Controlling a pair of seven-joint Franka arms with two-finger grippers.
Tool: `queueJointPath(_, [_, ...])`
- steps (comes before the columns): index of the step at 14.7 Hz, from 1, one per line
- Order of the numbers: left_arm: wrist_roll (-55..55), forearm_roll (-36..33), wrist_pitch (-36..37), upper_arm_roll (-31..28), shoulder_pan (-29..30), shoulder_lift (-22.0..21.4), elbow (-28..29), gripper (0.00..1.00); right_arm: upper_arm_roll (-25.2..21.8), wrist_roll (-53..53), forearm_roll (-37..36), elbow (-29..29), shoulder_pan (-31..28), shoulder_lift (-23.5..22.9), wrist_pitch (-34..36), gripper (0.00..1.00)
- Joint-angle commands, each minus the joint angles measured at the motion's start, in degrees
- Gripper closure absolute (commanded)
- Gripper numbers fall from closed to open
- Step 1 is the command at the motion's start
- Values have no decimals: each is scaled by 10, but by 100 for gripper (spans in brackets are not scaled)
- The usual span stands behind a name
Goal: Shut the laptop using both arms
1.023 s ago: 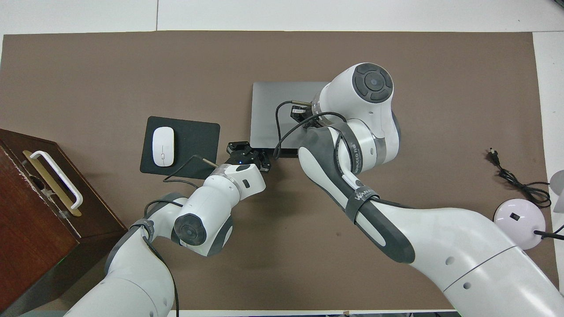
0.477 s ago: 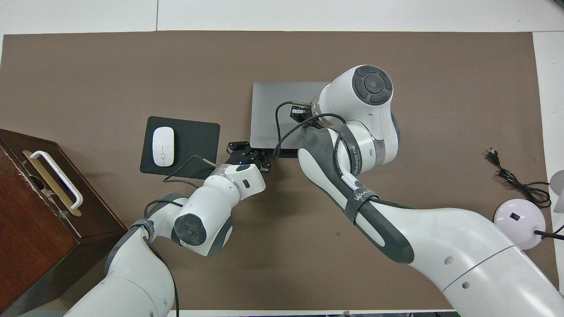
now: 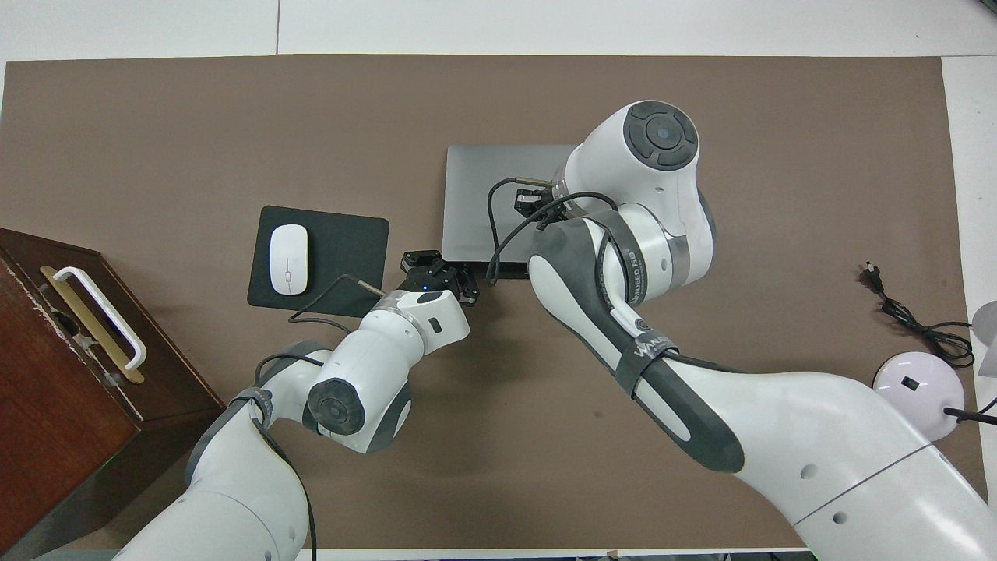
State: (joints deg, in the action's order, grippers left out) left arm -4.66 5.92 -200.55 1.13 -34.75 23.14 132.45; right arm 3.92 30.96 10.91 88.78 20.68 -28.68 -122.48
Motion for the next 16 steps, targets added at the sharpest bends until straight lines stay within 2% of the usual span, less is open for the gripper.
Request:
queueJointPath(1, [-17, 8, -1, 0, 5, 38, -3, 100, -9, -20, 10, -7, -1, 13, 22, 100])
queueJointPath(7, [-12, 8, 1, 0, 16, 28, 4, 100, -70, -111, 7, -12, -2, 68, 51, 100])
queueJointPath(10, [-9, 8, 5, 1, 22, 2, 22, 100, -94, -216, -47, -22, -5, 101, 93, 100])
queueJointPath(11, [-9, 8, 14, 1, 30, -13, 30, 100, -102, -246, -56, -24, -8, 114, 113, 97])
queueJointPath(12, [-9, 8, 42, 1, 32, -40, 38, 100, -116, -265, -58, -24, -11, 130, 131, 90])
queueJointPath(14, [-9, 8, 143, 1, 41, -96, 36, 100, -145, -314, -60, -25, -13, 156, 170, 72])
queueJointPath(15, [-9, 8, 183, 1, 44, -122, 36, 100, -156, -343, -63, -25, -18, 168, 185, 59])
queueJointPath(16, [-9, 8, 217, 1, 46, -146, 36, 100, -167, -372, -73, -25, -19, 185, 203, 36])
